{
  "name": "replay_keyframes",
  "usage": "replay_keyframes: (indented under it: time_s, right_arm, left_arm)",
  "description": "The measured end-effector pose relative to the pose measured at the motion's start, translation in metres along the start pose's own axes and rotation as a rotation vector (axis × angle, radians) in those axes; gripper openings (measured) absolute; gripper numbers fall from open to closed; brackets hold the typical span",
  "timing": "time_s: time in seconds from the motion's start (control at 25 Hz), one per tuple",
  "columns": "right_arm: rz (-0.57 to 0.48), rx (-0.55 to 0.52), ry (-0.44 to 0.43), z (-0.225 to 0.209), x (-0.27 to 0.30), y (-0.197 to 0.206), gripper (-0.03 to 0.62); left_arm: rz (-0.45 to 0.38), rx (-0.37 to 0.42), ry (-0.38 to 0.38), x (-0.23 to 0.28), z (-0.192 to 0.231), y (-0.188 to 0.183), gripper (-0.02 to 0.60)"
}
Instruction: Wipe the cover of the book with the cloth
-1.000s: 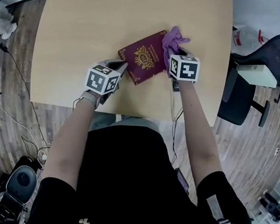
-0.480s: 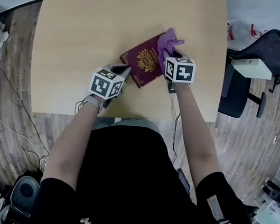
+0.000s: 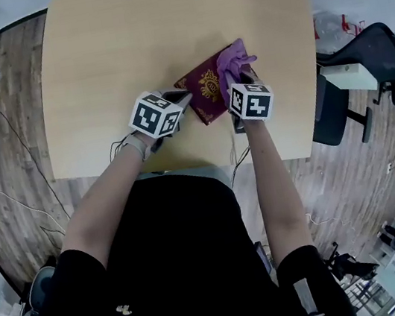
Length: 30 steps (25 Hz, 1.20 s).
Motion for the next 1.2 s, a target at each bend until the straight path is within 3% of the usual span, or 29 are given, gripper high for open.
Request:
replay_keyframes:
  time_s: [0.4,0.68,1.2]
  right_arm:
    - [-0.007,0.038,0.044,0.030,-0.008,0.017,0.094]
    - [-0.003,0.020,0.009,0.064,-0.015,0.034,0.094]
    - [0.009,0.011,-0.053,0.095,-0.032,0.061,0.092]
  left_arm:
    - [0.029,0.049,0.039,0.007,0.014,-0.010,0.020]
    - [0.006,0.007,0.066,0.008,0.018,-0.007,0.020]
    - [-0.018,0.024,0.050,0.007,0.016,-0.005,0.018]
Point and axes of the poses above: the fingertips, and each gripper's own axes: x forward along the fingers, z to its left, y out of its underside, the point moved 9 cm from there along -x, backward along the fingers, and after that the axes turned 1 degree about x, right-handed, at the moved point
